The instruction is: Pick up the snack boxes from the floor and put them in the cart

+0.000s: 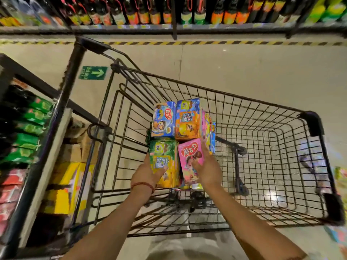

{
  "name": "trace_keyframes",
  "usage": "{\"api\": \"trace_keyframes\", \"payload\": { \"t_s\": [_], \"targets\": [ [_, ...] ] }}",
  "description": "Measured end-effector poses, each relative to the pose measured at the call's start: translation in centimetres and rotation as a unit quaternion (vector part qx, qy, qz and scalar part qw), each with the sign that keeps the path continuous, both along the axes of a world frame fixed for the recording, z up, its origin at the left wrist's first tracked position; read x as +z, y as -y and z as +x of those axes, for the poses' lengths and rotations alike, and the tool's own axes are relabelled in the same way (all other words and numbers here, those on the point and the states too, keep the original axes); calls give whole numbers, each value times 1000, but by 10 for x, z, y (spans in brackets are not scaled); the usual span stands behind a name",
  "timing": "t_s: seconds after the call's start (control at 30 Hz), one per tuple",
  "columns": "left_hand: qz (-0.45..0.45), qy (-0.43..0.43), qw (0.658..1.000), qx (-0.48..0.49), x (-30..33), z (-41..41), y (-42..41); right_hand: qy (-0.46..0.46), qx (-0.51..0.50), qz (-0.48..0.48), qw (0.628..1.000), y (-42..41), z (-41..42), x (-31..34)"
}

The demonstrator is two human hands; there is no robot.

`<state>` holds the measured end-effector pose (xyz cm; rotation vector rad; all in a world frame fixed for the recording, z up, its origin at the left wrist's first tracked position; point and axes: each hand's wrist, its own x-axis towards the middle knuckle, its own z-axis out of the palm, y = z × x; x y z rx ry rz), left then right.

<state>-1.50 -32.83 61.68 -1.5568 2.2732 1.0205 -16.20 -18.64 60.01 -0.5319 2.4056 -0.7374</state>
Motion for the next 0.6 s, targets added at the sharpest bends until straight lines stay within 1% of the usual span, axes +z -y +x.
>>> {"api": "trace_keyframes", "payload": {
  "t_s": [0.07, 0.1, 0.17, 0.23, 0.3, 0.4, 0.47, 0.53, 0.6],
  "targets": [
    [1, -9, 1000, -25, -2, -2, 7, -64, 7, 69, 996, 0, 1, 5],
    [1, -9, 999, -36, -2, -3, 9, -90, 10, 91, 992, 0, 2, 7],
    [-2, 21, 998, -62, 0, -4, 12, -115, 5, 114, 987, 0, 3, 8],
    [-8, 60, 994, -96, 3, -6, 15, -119, 1, 120, 986, 3, 2, 13],
    [-27, 100, 982, -158, 13, -11, 22, -132, 12, 123, 983, 5, 1, 21],
    [-108, 126, 947, -273, 45, -36, 38, -187, 27, 89, 978, 9, -5, 41],
    [-187, 96, 925, -315, 77, -63, 45, -236, 31, 57, 970, 11, -16, 59],
    [-259, 33, 905, -336, 114, -93, 46, -293, 27, 45, 955, 9, -32, 84],
    [-325, -16, 870, -371, 154, -124, 39, -348, 24, 44, 936, 1, -47, 118]
  ]
}}
